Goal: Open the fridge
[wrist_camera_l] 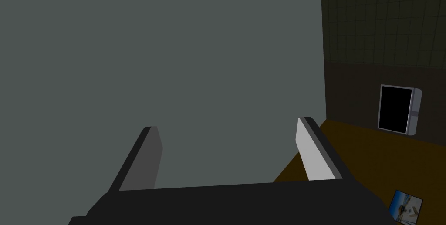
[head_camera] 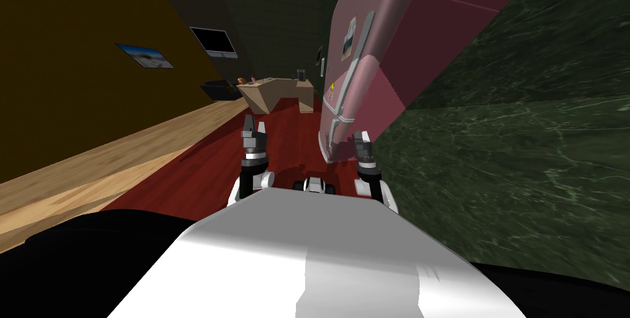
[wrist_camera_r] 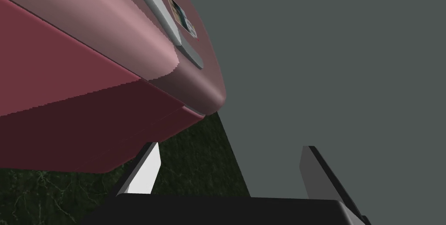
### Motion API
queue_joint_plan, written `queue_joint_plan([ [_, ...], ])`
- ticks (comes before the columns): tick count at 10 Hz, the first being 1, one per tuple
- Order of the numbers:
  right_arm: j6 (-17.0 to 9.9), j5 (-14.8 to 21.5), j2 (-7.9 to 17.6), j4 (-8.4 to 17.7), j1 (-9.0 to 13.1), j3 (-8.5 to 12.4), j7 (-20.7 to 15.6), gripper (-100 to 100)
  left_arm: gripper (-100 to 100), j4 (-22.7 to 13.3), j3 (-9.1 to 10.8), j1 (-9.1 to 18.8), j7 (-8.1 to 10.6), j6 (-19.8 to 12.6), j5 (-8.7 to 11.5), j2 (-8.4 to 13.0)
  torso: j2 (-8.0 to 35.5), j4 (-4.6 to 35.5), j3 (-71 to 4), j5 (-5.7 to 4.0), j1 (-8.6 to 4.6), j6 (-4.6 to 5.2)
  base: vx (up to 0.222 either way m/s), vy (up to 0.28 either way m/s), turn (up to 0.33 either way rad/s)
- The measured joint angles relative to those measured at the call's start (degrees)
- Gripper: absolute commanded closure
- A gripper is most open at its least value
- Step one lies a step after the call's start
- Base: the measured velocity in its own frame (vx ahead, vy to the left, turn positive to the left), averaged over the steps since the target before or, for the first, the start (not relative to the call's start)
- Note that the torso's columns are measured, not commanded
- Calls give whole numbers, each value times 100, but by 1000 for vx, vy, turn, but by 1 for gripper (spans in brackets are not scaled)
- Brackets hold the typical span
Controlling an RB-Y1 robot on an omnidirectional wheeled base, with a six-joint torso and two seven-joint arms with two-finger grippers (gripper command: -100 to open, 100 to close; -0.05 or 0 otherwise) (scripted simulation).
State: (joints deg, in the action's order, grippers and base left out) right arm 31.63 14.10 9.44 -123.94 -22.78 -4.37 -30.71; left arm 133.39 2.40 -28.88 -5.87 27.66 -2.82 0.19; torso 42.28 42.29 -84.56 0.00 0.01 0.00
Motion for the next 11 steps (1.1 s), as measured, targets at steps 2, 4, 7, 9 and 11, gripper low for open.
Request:
queue_joint_plan([
  [2,-65,89,18,46,94,6,-319,-100,0,0,0,0,0,0,0,0,-8,-3,-6,-1,-2,0,70,7,-20],
  [4,-92,137,16,69,121,-5,-598,-100,0,0,0,0,0,0,0,0,8,1,3,-1,-3,0,49,4,-14],
  [7,-188,289,33,148,259,-10,-1073,-100,0,0,0,0,0,0,0,0,-4,-2,-4,1,3,0,68,11,-19],
  [9,-224,335,35,176,295,-12,-1363,-100,0,0,0,0,0,0,0,0,10,2,5,-1,-5,0,49,2,-13],
  [11,-281,419,52,220,365,-7,-1670,-100,0,0,0,0,0,0,0,0,-1,-2,-2,0,0,0,45,9,-6],
])
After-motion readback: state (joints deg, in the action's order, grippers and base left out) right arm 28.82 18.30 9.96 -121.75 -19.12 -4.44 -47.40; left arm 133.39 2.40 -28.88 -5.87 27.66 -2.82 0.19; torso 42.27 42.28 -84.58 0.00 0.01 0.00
